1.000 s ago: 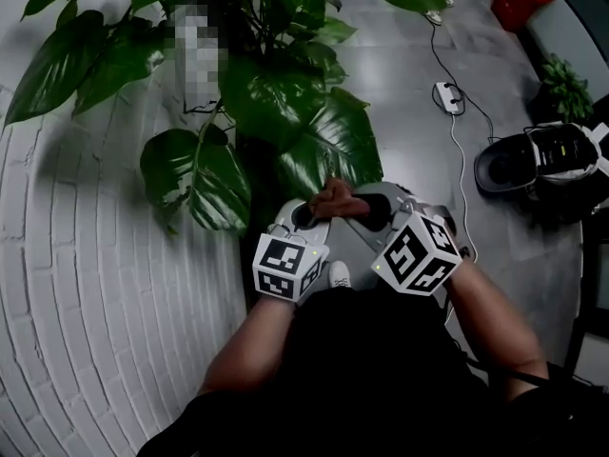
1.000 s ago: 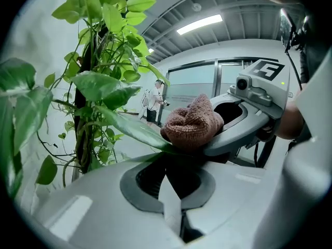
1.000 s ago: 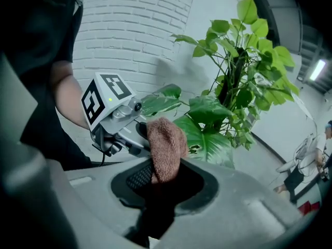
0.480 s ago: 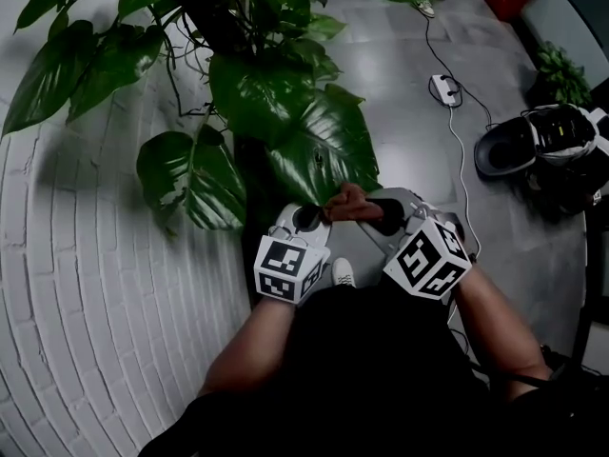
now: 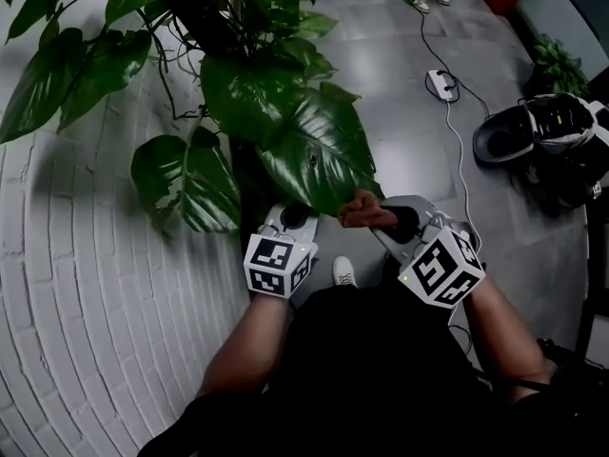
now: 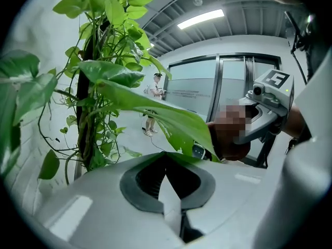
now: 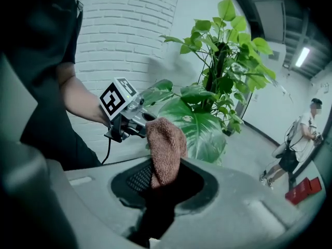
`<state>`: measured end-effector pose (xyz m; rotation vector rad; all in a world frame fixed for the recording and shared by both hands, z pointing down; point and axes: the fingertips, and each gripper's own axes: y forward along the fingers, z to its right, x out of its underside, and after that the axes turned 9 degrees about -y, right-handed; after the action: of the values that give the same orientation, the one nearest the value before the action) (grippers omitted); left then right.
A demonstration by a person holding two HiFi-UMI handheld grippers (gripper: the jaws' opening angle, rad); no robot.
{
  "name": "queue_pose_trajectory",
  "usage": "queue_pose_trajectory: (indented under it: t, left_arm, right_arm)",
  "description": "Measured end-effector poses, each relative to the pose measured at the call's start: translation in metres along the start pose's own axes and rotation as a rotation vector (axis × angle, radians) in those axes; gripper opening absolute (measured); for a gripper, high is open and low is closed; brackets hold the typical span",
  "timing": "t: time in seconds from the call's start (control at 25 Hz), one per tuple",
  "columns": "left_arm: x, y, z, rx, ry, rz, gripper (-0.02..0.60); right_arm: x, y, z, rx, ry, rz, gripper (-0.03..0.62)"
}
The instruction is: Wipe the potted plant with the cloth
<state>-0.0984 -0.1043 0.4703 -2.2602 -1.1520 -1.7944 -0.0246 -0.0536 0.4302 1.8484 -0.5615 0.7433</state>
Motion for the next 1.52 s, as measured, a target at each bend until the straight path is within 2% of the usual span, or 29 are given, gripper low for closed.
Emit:
queue_pose_trajectory:
  t: [0.16, 0.36, 0.72, 0.92, 1.2, 1.52]
  left_arm:
    - [0.000, 0.007, -0.008, -0.025, -0.003, 0.003, 0.009]
    - [-0.009, 0.016, -0.013, -0.051, -0.007, 0.025, 0.009]
    - [-0.023, 0.028, -0.029, -0.126, -0.070, 0.082, 0.009]
    - [-0.025, 0.034, -0.038, -0.159, -0.090, 0.098, 0.009]
    - [-0.040, 0.040, -0.035, -0.151, -0.102, 0.147, 0.010]
    - [-0.038, 0.046, -0.036, -0.139, -0.113, 0.142, 0.010]
  right_arm:
    - [-0.017, -0.010, 0.017, 0.021, -0.004, 0.051, 0.067]
    - [-0.045, 0.000, 0.045, 0.014, -0.081, 0.099, 0.067]
    - [-0.096, 0.049, 0.083, -0.089, -0.270, 0.140, 0.067]
    - [-0.103, 0.075, 0.091, -0.132, -0.405, 0.116, 0.067]
    - [-0.101, 0.094, 0.100, -0.190, -0.412, 0.112, 0.067]
    - [-0.084, 0.090, 0.088, -0.213, -0.362, 0.111, 0.067]
